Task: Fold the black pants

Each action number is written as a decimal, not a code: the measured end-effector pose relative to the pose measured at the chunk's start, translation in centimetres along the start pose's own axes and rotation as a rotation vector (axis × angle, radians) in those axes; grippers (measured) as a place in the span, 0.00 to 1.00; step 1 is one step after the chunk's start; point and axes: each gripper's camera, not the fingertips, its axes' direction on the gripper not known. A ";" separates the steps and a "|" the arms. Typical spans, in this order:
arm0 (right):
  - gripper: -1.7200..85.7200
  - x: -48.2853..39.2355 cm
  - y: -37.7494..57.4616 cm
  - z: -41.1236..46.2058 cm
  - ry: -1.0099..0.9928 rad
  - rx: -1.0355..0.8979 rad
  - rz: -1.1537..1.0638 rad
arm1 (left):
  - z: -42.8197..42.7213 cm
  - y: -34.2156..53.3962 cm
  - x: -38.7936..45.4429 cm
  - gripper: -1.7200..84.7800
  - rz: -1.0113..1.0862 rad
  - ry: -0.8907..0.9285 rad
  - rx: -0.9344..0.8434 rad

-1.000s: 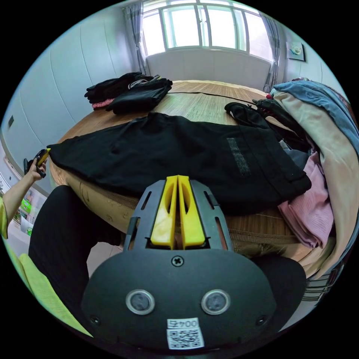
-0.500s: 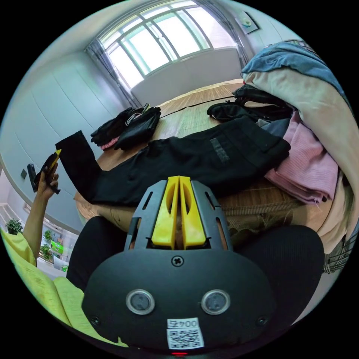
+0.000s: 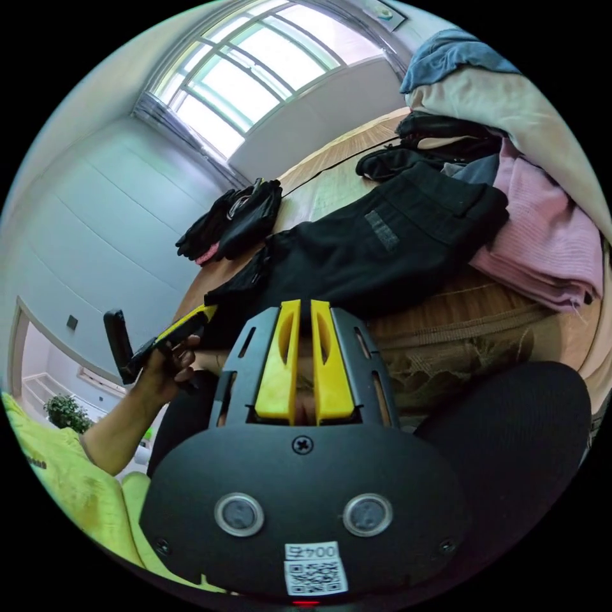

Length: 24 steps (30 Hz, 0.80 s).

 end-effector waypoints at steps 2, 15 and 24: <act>0.08 -0.6 -0.8 0.5 -0.071 -0.022 -0.020 | -2.2 0.7 -2.2 0.04 -0.120 0.104 0.089; 0.14 -3.5 -14.9 12.9 -0.309 -0.321 0.150 | -0.8 11.7 -11.4 0.03 -0.531 0.579 0.282; 0.16 -4.7 -18.2 18.7 -0.379 -0.428 0.045 | 0.1 12.0 -13.2 0.02 -0.523 0.646 0.271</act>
